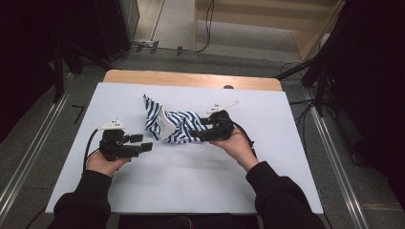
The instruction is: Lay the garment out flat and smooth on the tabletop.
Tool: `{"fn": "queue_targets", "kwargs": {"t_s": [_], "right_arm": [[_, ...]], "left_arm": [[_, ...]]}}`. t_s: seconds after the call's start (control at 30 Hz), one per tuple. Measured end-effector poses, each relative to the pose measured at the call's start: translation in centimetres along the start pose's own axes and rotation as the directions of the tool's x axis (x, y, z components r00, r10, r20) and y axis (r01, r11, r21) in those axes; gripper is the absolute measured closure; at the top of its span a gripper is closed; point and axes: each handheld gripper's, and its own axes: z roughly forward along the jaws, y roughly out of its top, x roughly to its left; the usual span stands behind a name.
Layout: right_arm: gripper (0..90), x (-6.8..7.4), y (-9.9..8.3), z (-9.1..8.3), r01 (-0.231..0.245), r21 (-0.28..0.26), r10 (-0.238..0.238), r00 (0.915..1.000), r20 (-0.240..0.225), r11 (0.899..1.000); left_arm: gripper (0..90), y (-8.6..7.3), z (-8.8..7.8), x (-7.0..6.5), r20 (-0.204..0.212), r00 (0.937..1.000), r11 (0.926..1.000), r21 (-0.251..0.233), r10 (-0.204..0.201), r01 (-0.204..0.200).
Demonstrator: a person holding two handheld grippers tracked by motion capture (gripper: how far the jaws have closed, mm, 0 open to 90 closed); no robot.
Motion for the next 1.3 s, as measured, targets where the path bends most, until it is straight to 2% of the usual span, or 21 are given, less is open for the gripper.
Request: {"fn": "queue_targets", "kwargs": {"t_s": [0.23,0.37,0.57,0.67,0.77,0.83,0.87,0.93,1.0,1.1,1.23,1.3], "right_arm": [[27.7,-0.9,1.1,1.1,-0.005,0.006,0.005,1.0,0.006,1.0],[27.9,-0.7,2.1,1.5,0.004,0.002,-0.004,1.0,-0.003,1.0],[29.0,0.2,3.1,2.5,0.049,0.025,-0.049,0.9984,-0.028,0.998],[29.0,0.8,3.1,3.3,0.089,0.054,-0.086,0.9951,-0.05,0.995],[29.0,1.3,3.1,3.9,0.105,0.055,-0.101,0.9916,-0.081,0.993],[29.8,1.5,3.1,4.3,0.12,0.061,-0.115,0.9903,-0.079,0.991],[32.4,1.6,3.1,4.6,0.124,0.071,-0.119,0.99,-0.076,0.99],[45.2,1.6,3.1,5.2,0.13,0.094,-0.123,0.9893,-0.078,0.987],[61.5,1.4,3.0,5.6,0.109,0.105,-0.101,0.9918,-0.079,0.988],[75.3,1.2,2.9,6.0,0.079,0.127,-0.071,0.9953,-0.066,0.989],[79.8,1.0,3.1,5.8,0.024,0.142,-0.013,0.9971,-0.075,0.99],[79.9,1.0,3.3,5.2,0.022,0.135,-0.011,0.9968,-0.08,0.991]], "left_arm": [[35.3,0.0,0.1,0.1,0.001,1.0,1.0,-0.002,-0.007,0.007],[35.3,0.0,0.1,0.1,0.002,1.0,1.0,0.0,-0.006,0.006],[35.2,0.0,0.1,0.2,0.0,1.0,1.0,-0.002,-0.006,0.006],[35.3,0.0,0.1,0.3,0.0,1.0,1.0,0.0,-0.006,0.006],[35.3,0.0,0.1,0.3,0.001,0.9999,0.9999,-0.002,-0.011,0.011],[35.3,0.0,0.1,0.3,0.001,1.0,1.0,-0.001,-0.009,0.009],[35.3,0.0,0.1,0.3,0.001,1.0,1.0,0.0,-0.01,0.01],[35.3,0.0,0.1,0.3,0.0,1.0,1.0,0.002,-0.009,0.009],[35.3,0.0,0.1,0.3,0.001,0.9999,0.9999,0.001,-0.01,0.01],[35.3,0.0,0.2,0.4,0.0,0.9999,0.9999,-0.001,-0.014,0.014],[35.3,0.0,0.3,0.6,-0.005,0.9999,0.9999,0.006,-0.016,0.016],[35.3,0.0,0.3,0.6,-0.007,0.9998,0.9998,0.001,-0.018,0.018]]}}
